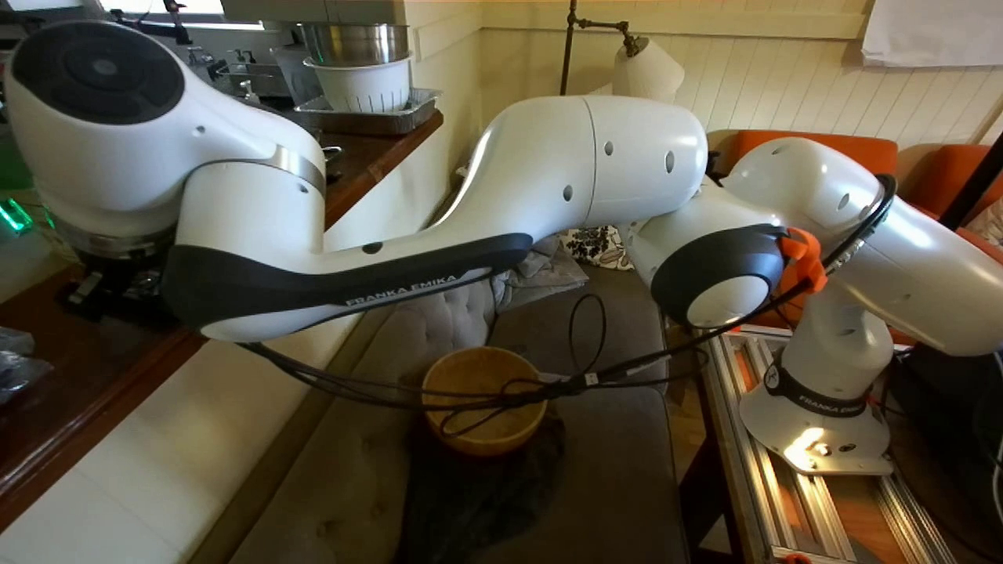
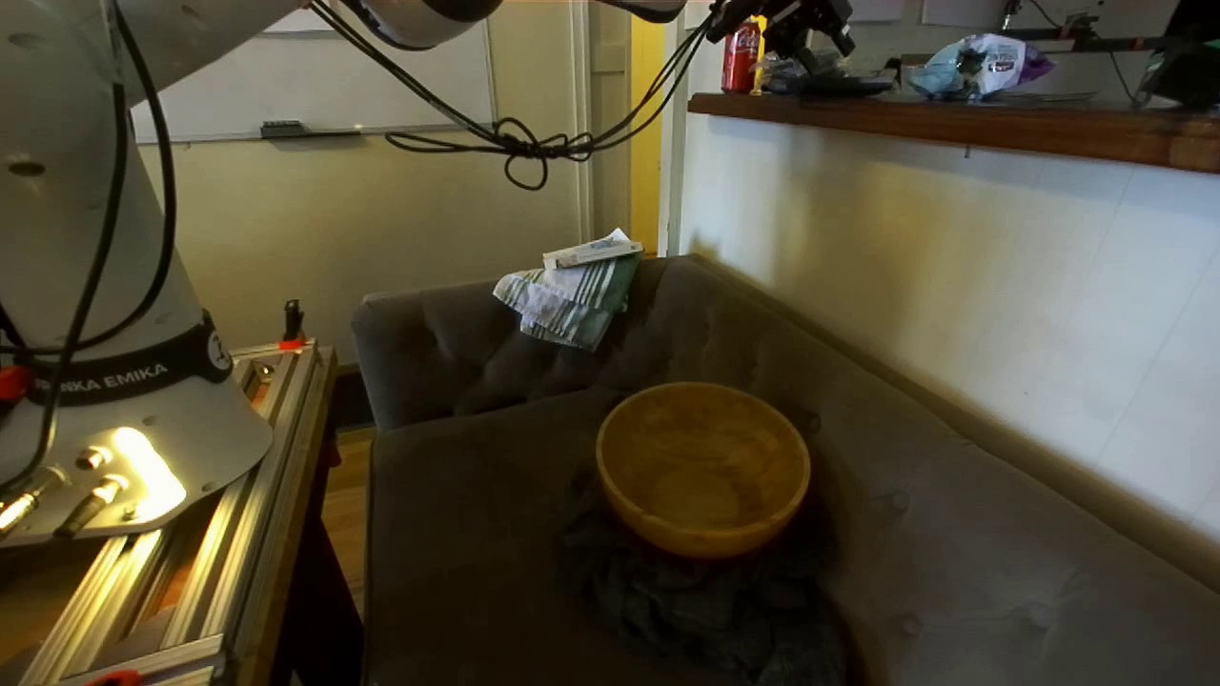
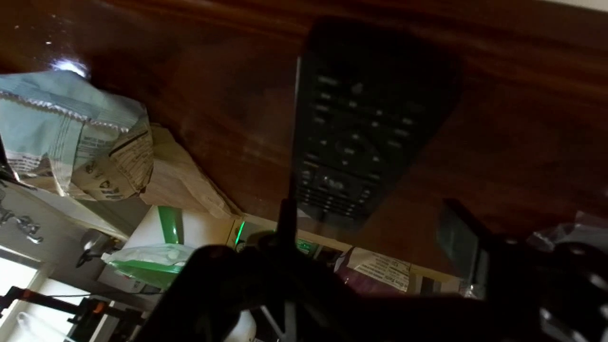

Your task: Put the black remote control on the counter.

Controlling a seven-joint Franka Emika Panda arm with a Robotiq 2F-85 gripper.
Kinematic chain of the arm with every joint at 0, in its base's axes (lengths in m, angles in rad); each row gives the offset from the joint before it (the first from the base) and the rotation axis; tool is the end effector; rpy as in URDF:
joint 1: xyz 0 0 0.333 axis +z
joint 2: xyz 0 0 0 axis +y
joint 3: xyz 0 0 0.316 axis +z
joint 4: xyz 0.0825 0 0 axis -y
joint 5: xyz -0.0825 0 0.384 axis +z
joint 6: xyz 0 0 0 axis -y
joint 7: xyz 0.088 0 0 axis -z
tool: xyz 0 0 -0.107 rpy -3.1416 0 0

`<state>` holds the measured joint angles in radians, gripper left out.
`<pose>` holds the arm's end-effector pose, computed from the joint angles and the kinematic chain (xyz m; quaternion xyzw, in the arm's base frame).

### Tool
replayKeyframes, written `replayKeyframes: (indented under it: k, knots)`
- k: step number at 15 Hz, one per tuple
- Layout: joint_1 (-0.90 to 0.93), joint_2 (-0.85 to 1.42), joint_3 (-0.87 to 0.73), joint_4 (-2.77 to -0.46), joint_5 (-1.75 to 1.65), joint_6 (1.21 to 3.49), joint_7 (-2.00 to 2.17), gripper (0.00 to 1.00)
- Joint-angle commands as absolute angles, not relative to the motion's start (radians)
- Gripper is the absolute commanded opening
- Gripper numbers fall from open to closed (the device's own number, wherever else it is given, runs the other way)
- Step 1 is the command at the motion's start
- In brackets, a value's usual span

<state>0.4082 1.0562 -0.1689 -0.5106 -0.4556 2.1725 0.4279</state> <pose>0.7872 0.2686 0.4729 0.9139 0.0400 0.3718 0.1580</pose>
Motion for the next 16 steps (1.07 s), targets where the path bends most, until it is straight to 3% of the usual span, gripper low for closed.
replayKeyframes:
  k: [1, 7, 9, 10, 12, 16]
  knots:
    - [0.413, 1.080, -0.173, -0.476, -0.445, 2.152, 0.466, 0.47]
    - [0.408, 1.037, -0.173, -0.462, -0.441, 2.139, 0.503, 0.03]
    - [0.398, 1.070, -0.206, -0.302, -0.409, 2.060, 0.474, 0.00]
    - [0.410, 0.979, -0.238, -0.416, -0.428, 2.096, 0.513, 0.32]
    - [0.407, 0.947, -0.287, -0.376, -0.451, 2.039, 0.508, 0.29]
    - [0.393, 0.878, -0.298, -0.363, -0.445, 1.877, 0.280, 0.55]
